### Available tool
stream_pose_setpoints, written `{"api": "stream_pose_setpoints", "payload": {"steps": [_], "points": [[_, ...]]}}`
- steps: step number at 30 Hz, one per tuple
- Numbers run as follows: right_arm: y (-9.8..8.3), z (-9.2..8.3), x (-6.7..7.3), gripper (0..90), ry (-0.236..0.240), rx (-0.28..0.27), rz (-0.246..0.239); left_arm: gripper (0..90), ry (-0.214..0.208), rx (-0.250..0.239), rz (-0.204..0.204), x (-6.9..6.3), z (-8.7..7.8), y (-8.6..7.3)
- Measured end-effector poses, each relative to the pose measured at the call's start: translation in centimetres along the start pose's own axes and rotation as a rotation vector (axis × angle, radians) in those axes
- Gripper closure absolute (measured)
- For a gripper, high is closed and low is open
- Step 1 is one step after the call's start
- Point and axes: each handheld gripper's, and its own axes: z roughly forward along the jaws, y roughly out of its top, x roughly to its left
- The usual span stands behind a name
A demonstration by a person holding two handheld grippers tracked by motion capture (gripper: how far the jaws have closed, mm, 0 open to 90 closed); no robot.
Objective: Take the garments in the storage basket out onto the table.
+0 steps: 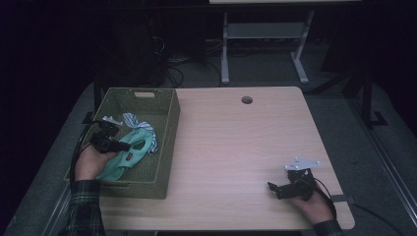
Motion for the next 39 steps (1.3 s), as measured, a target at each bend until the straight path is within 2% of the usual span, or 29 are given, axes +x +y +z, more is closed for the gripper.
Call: {"api": "stream_pose_setpoints", "payload": {"steps": [10, 11, 16, 27, 30, 34, 39], "points": [[0.0, 0.0, 0.0, 1.4, 0.0, -0.002, -0.002, 86.0, -0.014, -0.133, -0.016, 0.3, -2.3, -0.1], [0.0, 0.0, 0.0, 1.4, 0.0, -0.001, -0.001, 86.1, -0.019, -0.156, -0.029, 0.3, -2.5, -0.1], [0.0, 0.0, 0.0, 1.4, 0.0, -0.001, -0.001, 86.2, -0.04, -0.225, -0.041, 0.6, -3.6, -0.3], [0.0, 0.0, 0.0, 1.4, 0.0, 0.0, -0.001, 86.2, -0.048, -0.332, -0.068, 0.5, -5.4, -0.3], [0.0, 0.0, 0.0, 1.4, 0.001, 0.002, 0.003, 86.2, -0.064, -0.377, -0.08, 0.4, -6.1, -0.2], [0.0, 0.0, 0.0, 1.4, -0.002, 0.002, 0.001, 86.2, -0.065, -0.408, -0.08, 0.3, -7.0, 0.1], [0.0, 0.0, 0.0, 1.4, -0.002, 0.002, 0.002, 86.2, -0.093, -0.464, -0.082, 0.2, -8.0, 0.5]]}}
